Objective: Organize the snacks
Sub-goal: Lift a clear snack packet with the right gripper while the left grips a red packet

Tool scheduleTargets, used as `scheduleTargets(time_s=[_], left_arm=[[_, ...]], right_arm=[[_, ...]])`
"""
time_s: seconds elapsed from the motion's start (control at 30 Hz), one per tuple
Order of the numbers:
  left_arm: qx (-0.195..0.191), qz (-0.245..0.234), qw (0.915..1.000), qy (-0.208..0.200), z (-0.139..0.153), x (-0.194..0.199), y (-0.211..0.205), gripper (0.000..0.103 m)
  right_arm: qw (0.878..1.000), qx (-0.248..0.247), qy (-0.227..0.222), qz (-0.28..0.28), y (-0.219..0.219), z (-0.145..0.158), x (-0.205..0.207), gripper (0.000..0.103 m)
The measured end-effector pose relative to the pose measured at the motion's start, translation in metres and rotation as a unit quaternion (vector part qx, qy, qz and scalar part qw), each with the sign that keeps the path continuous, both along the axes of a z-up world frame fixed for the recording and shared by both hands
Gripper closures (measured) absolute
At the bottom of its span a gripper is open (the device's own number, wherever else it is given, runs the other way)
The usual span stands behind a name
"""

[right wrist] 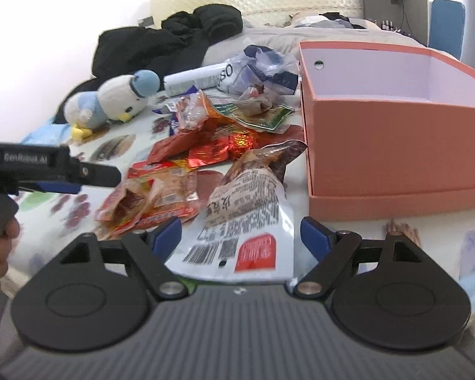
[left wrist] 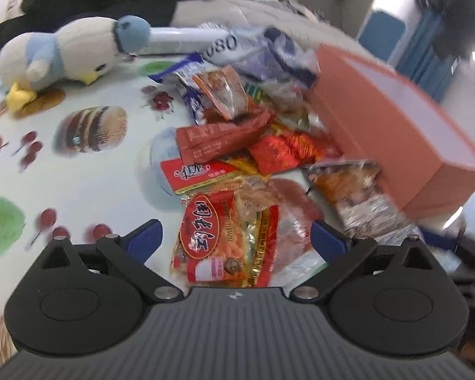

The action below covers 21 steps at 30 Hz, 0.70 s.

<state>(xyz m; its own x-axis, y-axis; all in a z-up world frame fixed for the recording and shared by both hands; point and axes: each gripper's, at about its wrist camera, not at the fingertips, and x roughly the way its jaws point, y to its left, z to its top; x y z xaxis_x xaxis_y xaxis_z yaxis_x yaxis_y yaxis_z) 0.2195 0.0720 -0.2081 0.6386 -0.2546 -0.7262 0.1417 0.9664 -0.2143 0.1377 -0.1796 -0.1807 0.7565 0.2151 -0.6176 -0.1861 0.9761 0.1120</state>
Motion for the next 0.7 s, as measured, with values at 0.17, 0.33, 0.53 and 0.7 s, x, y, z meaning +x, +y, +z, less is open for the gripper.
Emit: scheduleTargets(time_s=[0.17,0.33,0.53,0.7], left_arm=[[0.028,-0.023,0.9991,0.023,-0.02,0.019,-0.003,0.003],[0.041,-0.04,0.9976,0.037,-0.031,0.026,-0.002,0.008],[0.053,-0.042,0.9972,0.033,-0.028,0.021,-0.007,0.028],[0.079,-0.019,0.9963,0.029,-0.026,0.015,-0.007,0.048]], right_arm=[[1.0,-0.024,-0.005,-0.006,0.008,-0.004,0.025,0.02],[0.999,-0.034,0.009,-0.022,0.013,-0.011,0.041,0.026],[0.999,-0.029,0.019,-0.009,0.017,-0.021,0.047,0.035],[0.999,-0.028,0.025,0.013,0.023,-0.019,0.053,0.056]])
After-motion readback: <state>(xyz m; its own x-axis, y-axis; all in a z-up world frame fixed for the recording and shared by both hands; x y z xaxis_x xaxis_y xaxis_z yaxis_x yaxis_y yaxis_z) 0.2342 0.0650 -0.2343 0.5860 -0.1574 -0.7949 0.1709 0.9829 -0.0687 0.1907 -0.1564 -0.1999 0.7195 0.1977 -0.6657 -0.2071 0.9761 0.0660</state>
